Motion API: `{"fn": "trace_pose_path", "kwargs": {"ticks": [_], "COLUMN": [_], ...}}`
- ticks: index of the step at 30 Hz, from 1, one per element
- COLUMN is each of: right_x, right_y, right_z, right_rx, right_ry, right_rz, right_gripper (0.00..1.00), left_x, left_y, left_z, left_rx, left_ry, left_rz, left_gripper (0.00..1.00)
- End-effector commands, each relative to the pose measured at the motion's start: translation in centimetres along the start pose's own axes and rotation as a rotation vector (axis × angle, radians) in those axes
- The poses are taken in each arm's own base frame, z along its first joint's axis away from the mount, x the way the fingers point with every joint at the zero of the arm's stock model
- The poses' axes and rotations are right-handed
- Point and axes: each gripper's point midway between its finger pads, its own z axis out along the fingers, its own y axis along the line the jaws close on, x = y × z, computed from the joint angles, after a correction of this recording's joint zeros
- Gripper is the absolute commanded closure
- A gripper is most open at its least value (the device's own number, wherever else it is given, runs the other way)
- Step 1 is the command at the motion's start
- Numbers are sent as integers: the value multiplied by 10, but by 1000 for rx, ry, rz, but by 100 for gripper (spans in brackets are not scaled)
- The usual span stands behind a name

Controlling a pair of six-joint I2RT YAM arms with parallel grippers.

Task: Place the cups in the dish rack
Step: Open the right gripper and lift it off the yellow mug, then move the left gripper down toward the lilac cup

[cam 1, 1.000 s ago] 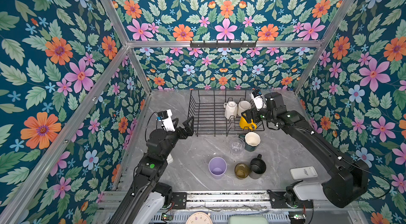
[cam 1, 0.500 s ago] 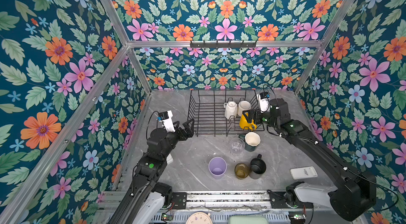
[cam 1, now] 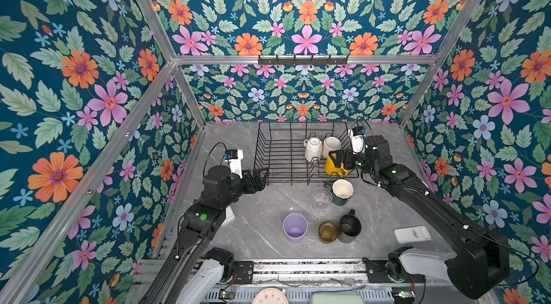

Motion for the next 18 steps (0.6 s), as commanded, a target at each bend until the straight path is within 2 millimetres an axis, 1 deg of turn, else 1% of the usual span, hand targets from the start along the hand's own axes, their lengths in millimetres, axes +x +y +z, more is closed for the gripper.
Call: {"fn": "trace_pose_path", "kwargs": {"ticks": [1, 5, 7, 9, 11, 14, 18], "right_x": [-6, -5, -4, -1, 0, 1, 5], "right_y": [-1, -3, -1, -4, -6, -2, -8], "right_z": [-1, 0, 1, 3, 6, 8, 10], "right_rx": [9, 18, 11, 22, 27, 7, 32], "right_ry": [-29, -35, -16, -12, -16, 8, 3], "right_rz": [10, 18, 11, 7, 21, 19, 26], "right_gripper": [2, 2, 2, 2, 2, 2, 2], "left_x": [23, 36, 42, 50, 57, 71, 85], "left_y": [-5, -20, -30, -43, -49, -48, -41], "left_z": [-1, 4, 6, 9, 12, 13, 10], "left_rx": [35, 84, 95, 106, 93, 75, 44], "left_ry": [124, 179, 198, 210, 229, 286, 328], "left_rz": [31, 39, 64, 111, 146, 153, 156], "left_gripper": [14, 17, 17, 17, 17, 17, 18]}}
